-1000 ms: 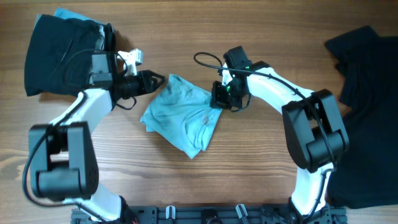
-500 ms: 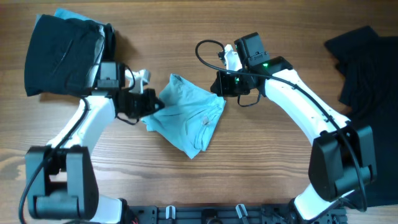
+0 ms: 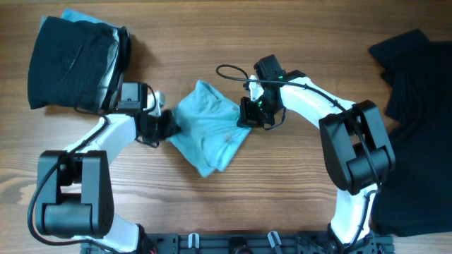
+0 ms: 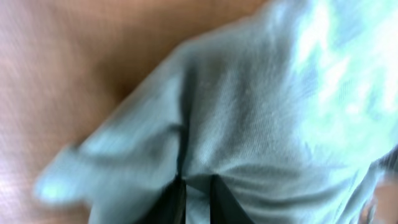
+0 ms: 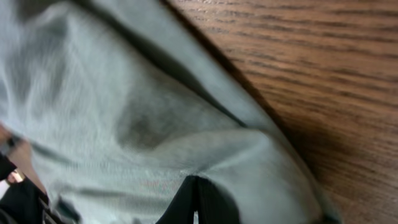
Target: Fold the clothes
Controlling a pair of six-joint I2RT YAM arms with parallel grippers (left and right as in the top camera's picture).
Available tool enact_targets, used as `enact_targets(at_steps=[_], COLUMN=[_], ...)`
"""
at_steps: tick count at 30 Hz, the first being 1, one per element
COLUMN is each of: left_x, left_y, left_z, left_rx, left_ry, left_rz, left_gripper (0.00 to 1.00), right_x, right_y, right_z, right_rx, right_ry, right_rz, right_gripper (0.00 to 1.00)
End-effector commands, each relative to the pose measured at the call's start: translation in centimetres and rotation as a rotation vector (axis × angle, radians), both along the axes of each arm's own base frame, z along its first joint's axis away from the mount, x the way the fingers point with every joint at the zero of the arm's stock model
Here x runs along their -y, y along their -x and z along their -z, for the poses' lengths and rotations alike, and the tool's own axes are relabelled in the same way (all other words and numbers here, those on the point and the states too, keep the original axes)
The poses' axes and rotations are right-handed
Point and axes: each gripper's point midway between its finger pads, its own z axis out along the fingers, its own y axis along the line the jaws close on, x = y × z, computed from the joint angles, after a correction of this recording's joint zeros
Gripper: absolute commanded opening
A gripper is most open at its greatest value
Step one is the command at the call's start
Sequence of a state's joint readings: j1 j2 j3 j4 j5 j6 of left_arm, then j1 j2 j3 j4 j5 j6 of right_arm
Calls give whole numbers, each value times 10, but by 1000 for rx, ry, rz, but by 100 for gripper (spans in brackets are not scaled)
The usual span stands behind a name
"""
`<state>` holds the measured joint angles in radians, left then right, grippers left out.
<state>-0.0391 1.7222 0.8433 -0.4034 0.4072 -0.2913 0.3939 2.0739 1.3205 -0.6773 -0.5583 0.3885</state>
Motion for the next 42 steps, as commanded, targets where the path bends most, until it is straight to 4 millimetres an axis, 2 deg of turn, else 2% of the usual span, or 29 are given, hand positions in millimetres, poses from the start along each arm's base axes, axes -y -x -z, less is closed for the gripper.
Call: enact_targets(at_steps=[1,4,5,7,9,13,15,18,20,25,32,42], left_x=[-28,-22,-15,-4,8,11,11,11,12,21,30,56], left_y=[-45,-72,-80,-82,-74,-41,-18,7,24,48,54,36], left_z=[-8,-34,-48,-64,-80,-89,-88,-83,-73,-52,-23,-2], left_rx=[159,251,271,266,228,104,14,-90,-160,-245,-258,-169], left_ry=[-94,-49,-11,53,120,140,138,134,139,211,313,422], left_rz=[-105,-94,-77,-47,-11,-6,-10,-4,-8,-53,-177,-225], left_gripper=[18,23,29,55,74,96,99,100,100,100,100,100], right_x=[-2,-1,-1,-1,-3,-14,-15,-15,-8,0,-1,-3], right_y=[5,8,8,7,3,-2,-8,-14,-19,-19,-7,-1], right_z=[-5,-7,-8,-13,-21,-53,-64,-65,-56,-32,4,11], right_rx=[-34,-52,-53,-32,28,195,248,254,220,118,-23,-51], right_ry=[-11,-5,-4,-11,-31,-128,-133,-126,-60,10,24,28], right_rz=[23,35,34,19,-28,-187,-194,-152,-73,51,90,85], right_gripper=[4,4,5,5,8,14,17,17,10,5,4,4])
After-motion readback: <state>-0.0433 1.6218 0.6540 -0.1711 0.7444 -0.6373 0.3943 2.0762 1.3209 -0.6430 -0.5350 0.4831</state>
